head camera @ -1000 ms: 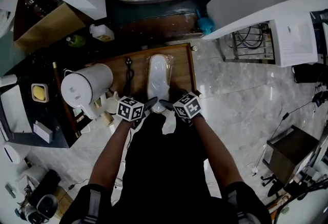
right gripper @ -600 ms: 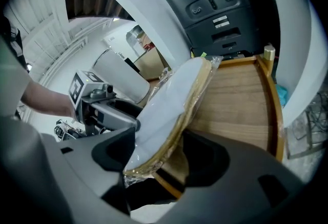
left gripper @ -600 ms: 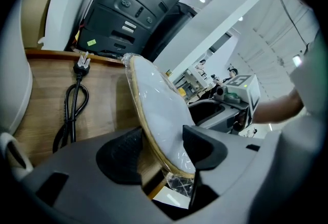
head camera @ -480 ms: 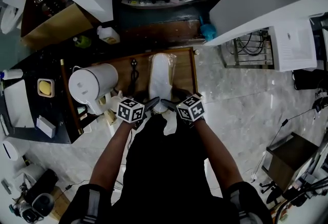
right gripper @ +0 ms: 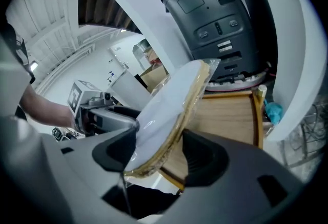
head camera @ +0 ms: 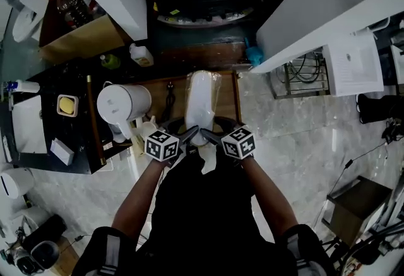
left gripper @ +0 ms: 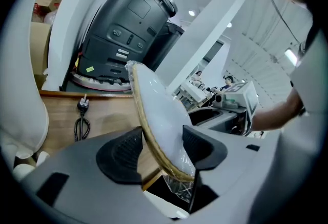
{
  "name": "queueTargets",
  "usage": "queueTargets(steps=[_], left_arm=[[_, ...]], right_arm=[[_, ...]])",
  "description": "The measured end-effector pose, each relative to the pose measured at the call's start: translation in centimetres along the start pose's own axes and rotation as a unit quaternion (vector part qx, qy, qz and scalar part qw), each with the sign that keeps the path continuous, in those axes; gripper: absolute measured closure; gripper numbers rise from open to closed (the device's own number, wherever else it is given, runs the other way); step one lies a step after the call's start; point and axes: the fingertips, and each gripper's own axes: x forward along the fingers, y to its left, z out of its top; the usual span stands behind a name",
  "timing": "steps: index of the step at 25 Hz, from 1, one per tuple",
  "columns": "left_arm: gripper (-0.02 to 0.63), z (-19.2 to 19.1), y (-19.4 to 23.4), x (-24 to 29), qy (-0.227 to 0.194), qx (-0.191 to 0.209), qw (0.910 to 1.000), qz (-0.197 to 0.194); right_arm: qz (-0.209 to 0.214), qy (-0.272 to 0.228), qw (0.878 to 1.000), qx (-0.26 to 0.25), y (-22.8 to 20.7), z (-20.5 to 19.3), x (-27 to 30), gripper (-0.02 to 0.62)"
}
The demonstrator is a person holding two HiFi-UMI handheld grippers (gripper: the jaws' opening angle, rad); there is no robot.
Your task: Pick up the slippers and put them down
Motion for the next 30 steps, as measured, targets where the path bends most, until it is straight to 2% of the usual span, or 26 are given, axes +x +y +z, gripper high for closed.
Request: queueTargets(steps=[10,16,21,30], left_arm=[[0.354,3.0,-4.7,-3.4,-0.055,0.010,0.9984,-0.003],[0.354,5.6,-6.8,-5.3,-0.087,0.053,0.9947,0.010],[0.354,6.7,-9.8,-7.2,-0.118,0.059,0.9913,0.002],[0.354,7.7,-11.9,-10.1,-0.134,0.084,0.9874,-0.004]], right_arm=[[-0.004,-0.033,0.999,-0.027,3.6,3.0,-4.6,0.305],[-0.004,-0.064,0.997,-0.044,5.2,5.2,-6.7,0.307],[0.001,-0.087,0.994,-0.058,7.4,6.2,-9.6,0.314],[-0.018,-0.138,0.985,-0.102,10.6,7.6,-11.6,0.321]])
